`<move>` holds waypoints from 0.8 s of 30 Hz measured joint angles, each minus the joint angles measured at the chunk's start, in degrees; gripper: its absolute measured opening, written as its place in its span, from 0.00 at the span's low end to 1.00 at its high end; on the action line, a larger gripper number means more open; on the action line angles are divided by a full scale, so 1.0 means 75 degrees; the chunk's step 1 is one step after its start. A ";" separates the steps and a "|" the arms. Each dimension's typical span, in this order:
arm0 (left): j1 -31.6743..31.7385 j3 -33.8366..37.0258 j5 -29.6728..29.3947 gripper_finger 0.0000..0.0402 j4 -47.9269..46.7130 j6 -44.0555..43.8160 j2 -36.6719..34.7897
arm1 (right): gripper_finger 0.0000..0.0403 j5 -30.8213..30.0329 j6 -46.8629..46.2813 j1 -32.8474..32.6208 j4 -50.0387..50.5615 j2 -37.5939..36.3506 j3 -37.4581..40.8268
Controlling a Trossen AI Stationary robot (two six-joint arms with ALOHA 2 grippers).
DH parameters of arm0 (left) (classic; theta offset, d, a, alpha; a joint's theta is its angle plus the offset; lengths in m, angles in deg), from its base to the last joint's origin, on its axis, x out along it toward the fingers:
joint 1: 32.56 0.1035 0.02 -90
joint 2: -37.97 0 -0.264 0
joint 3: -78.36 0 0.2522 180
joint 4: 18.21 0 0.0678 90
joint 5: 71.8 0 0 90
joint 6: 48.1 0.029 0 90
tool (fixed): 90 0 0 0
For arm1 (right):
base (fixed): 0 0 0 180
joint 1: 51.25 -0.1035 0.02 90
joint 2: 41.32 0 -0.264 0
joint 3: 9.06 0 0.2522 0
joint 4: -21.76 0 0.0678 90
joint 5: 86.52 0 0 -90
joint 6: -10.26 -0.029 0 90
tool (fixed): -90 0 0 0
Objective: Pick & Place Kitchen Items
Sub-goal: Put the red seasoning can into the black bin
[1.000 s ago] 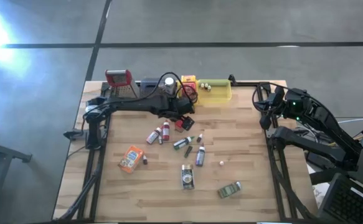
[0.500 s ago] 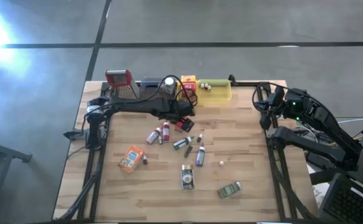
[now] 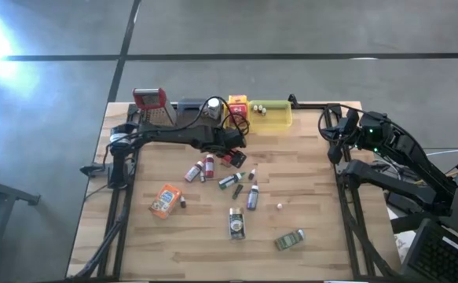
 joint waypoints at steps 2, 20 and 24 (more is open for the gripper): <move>0.0001 0.0096 0.0000 0.89 0.0151 -0.0015 0.0000 | 0.02 0.0003 -0.0002 0.0000 -0.0003 0.0001 0.0002; 0.0006 0.0334 -0.0038 0.73 0.0458 -0.0080 0.0000 | 0.02 0.0003 -0.0003 0.0000 0.0000 0.0000 0.0003; 0.0001 0.0334 -0.0037 0.66 0.0455 -0.0055 -0.0003 | 0.02 0.0002 -0.0003 0.0000 -0.0003 0.0000 0.0000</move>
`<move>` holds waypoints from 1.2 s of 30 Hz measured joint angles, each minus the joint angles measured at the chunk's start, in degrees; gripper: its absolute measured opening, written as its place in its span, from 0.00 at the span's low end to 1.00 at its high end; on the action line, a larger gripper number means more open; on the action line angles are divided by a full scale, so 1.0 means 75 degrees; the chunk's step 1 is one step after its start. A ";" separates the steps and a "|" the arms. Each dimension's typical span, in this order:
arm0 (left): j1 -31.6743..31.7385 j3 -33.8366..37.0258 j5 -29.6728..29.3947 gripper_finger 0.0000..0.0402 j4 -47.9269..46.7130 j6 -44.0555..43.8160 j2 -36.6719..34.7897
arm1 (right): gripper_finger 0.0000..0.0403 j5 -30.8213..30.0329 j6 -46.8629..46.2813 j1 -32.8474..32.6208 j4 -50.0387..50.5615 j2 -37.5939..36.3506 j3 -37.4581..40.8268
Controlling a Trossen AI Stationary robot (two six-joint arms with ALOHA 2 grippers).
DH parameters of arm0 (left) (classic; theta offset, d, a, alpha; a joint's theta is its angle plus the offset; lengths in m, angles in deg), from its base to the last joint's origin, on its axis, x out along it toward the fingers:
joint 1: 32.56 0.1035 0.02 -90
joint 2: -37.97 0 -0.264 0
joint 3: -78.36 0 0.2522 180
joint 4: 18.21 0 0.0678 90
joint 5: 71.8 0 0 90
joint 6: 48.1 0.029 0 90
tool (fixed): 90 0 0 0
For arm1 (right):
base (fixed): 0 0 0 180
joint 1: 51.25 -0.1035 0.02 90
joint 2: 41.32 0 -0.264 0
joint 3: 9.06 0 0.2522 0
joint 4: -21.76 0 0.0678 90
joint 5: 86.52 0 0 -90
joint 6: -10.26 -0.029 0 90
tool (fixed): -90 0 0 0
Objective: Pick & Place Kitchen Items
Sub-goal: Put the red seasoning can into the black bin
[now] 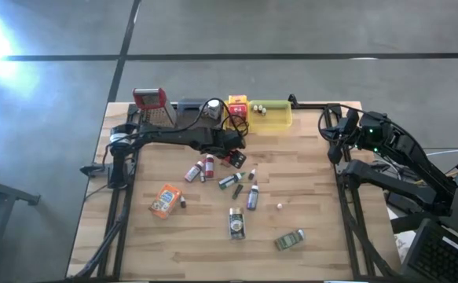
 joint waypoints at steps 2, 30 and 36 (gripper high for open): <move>0.0000 0.0000 0.0002 0.62 -0.0009 0.0003 0.0000 | 0.02 0.0000 0.0000 0.0000 0.0000 0.0002 0.0000; 0.0006 -0.0165 -0.0032 0.59 -0.0275 0.0471 -0.0229 | 0.02 0.0000 0.0000 -0.0002 0.0003 0.0000 0.0001; 0.0012 -0.0615 -0.0099 0.57 -0.0756 0.0682 -0.0387 | 0.02 0.0000 0.0000 0.0000 0.0002 0.0000 0.0001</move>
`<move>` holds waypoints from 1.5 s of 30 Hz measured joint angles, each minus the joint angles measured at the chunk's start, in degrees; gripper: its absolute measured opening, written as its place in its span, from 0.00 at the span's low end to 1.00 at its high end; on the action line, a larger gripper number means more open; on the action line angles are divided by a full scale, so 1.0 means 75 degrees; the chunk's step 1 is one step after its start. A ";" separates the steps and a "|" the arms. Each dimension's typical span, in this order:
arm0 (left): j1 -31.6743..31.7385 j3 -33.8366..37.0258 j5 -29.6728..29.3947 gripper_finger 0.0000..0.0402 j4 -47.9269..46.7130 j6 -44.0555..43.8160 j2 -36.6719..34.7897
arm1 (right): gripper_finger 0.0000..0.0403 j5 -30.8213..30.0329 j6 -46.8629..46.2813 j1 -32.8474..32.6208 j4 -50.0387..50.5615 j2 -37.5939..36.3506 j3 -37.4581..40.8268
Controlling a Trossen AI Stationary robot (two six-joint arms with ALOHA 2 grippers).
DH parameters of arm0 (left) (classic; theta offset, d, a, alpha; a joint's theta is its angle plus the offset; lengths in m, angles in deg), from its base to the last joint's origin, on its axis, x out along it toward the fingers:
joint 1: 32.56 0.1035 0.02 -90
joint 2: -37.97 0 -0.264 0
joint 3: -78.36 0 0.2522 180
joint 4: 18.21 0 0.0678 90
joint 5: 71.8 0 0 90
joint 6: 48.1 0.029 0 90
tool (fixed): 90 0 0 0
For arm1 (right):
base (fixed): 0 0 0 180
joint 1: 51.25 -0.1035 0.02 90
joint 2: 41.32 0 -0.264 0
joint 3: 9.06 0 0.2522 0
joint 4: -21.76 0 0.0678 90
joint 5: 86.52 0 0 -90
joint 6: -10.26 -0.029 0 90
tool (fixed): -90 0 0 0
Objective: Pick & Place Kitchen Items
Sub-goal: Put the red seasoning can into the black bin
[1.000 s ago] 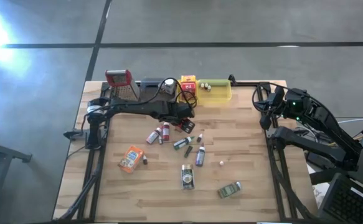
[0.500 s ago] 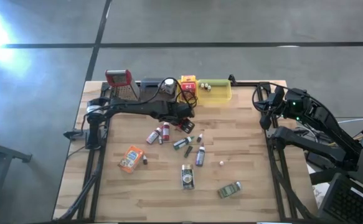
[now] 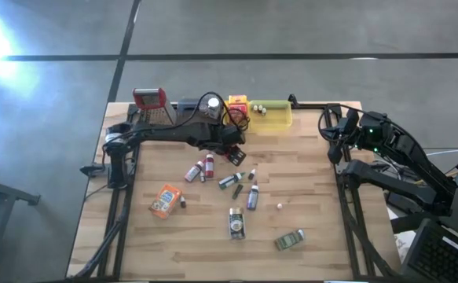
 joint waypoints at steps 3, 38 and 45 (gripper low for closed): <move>0.0014 -0.0297 -0.0293 0.58 -0.0335 0.0124 -0.0099 | 0.02 0.0001 0.0000 0.0000 0.0001 0.0000 0.0000; 0.2316 -0.0497 -0.1438 0.58 -0.0736 -0.0948 -0.0826 | 0.02 -0.0002 0.0000 -0.0003 0.0000 0.0000 0.0001; 0.2380 -0.0006 -0.1454 0.58 0.0033 -0.1109 -0.0782 | 0.02 -0.0002 0.0000 -0.0003 -0.0002 0.0001 0.0001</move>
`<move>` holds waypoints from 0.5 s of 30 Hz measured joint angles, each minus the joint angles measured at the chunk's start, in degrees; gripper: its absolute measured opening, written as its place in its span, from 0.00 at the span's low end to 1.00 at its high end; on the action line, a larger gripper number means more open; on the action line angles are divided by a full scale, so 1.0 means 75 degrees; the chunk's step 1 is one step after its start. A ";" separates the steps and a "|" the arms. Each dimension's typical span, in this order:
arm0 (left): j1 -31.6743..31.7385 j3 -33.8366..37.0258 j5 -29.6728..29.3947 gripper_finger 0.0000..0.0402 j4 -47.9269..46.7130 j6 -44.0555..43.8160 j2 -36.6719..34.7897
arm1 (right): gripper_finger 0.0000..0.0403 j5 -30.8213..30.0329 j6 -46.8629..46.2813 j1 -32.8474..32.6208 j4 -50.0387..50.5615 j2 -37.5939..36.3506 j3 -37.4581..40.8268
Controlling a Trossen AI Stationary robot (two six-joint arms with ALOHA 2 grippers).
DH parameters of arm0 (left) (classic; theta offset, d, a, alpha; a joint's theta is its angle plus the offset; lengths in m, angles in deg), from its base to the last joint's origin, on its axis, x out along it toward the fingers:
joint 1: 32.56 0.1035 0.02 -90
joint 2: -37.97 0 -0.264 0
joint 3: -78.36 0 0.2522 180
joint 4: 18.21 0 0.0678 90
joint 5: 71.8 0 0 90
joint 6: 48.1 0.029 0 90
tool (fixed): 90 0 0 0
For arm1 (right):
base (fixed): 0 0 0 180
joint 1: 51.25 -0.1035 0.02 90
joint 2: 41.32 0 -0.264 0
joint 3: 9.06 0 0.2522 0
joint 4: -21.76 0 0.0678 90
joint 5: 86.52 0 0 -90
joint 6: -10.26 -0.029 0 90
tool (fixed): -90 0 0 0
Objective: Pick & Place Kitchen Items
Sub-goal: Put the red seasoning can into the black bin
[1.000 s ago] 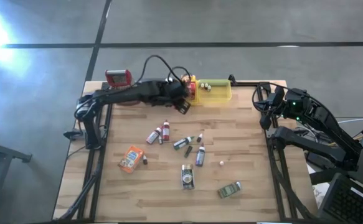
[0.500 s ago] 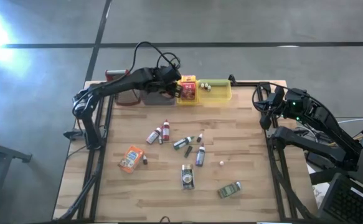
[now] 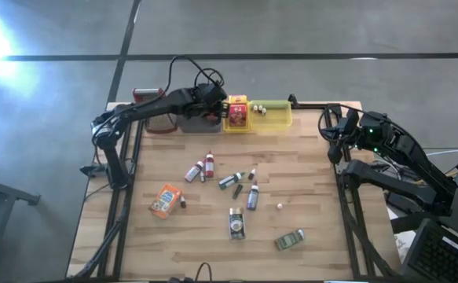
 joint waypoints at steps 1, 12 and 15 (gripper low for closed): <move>0.0000 0.0048 0.0005 0.58 0.0013 -0.0030 0.0000 | 0.02 0.0000 0.0000 0.0003 0.0000 0.0001 0.0000; -0.0017 0.0438 0.0242 0.58 0.0179 -0.0066 0.0011 | 0.02 0.0003 0.0000 0.0001 0.0001 0.0002 0.0000; -0.0036 0.0452 0.0292 0.58 0.0128 -0.0002 0.0012 | 0.02 0.0001 0.0000 0.0002 0.0001 0.0002 0.0000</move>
